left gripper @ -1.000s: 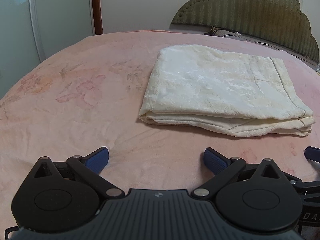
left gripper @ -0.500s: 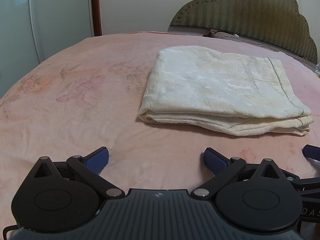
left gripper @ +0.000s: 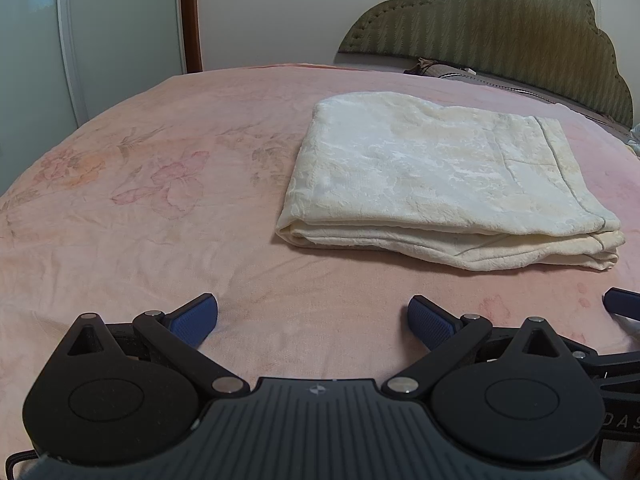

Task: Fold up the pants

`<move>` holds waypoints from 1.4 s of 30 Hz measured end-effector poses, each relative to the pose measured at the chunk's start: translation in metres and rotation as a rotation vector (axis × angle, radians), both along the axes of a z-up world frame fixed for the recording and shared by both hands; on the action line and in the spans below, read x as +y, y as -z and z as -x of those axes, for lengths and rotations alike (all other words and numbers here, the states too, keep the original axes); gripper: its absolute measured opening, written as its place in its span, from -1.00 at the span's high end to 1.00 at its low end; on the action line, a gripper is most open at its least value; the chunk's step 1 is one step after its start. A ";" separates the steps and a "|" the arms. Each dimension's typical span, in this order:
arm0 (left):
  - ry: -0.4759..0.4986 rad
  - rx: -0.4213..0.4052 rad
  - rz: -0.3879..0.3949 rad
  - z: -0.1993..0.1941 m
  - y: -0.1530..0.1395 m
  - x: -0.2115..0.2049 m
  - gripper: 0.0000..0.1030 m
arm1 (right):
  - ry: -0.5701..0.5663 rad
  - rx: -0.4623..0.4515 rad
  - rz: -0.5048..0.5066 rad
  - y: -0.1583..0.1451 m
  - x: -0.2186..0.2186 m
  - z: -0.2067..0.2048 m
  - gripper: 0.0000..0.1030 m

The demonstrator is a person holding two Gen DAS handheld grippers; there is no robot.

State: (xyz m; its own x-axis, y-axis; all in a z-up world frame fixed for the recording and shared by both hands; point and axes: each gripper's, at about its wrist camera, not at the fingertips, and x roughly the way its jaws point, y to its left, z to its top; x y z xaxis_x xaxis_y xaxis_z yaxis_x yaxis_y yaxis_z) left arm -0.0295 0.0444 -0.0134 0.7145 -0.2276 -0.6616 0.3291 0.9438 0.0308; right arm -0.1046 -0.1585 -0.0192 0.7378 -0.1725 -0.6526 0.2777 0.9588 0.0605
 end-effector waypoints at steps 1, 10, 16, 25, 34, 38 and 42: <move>0.001 0.000 0.001 0.000 0.000 0.000 -1.00 | 0.000 0.000 0.000 0.000 0.000 0.000 -1.00; 0.005 0.002 0.003 -0.001 0.000 0.000 -1.00 | 0.000 0.000 0.000 0.000 0.000 0.000 -1.00; 0.005 0.002 0.004 -0.001 0.000 0.000 -1.00 | 0.000 0.000 0.000 0.000 0.000 0.000 -1.00; 0.013 0.005 0.013 -0.002 0.000 0.002 -1.00 | 0.013 0.003 0.002 0.001 0.001 -0.002 -1.00; 0.020 0.004 0.004 -0.001 0.000 0.002 -1.00 | 0.070 0.013 0.007 0.001 0.006 -0.004 -1.00; 0.021 0.004 0.002 -0.002 0.001 0.003 -1.00 | 0.069 0.009 0.008 0.001 0.007 -0.004 -1.00; 0.022 0.004 0.003 -0.003 0.001 0.003 -1.00 | 0.070 0.009 0.007 0.001 0.007 -0.004 -1.00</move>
State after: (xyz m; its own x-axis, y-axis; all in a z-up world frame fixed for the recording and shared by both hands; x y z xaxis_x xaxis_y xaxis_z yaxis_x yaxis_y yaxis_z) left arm -0.0269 0.0473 -0.0140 0.7064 -0.2449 -0.6641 0.3497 0.9365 0.0268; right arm -0.1004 -0.1517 -0.0201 0.7182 -0.2280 -0.6574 0.3442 0.9375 0.0509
